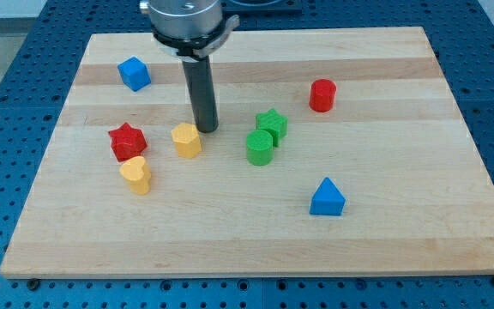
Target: Move your hand to the left side of the red star
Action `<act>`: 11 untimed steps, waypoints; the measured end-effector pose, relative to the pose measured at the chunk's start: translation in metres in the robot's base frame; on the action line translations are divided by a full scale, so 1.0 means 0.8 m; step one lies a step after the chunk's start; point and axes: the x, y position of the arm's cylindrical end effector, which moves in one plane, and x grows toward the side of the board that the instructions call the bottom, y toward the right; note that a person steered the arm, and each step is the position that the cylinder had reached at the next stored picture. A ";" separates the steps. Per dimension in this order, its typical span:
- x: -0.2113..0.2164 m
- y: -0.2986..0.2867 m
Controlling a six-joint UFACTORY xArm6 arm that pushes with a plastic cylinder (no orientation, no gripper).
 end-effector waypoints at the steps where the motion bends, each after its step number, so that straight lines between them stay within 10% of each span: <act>1: 0.009 -0.010; 5: 0.029 -0.051; 6: -0.037 -0.087; 8: 0.009 -0.242; 11: 0.025 -0.106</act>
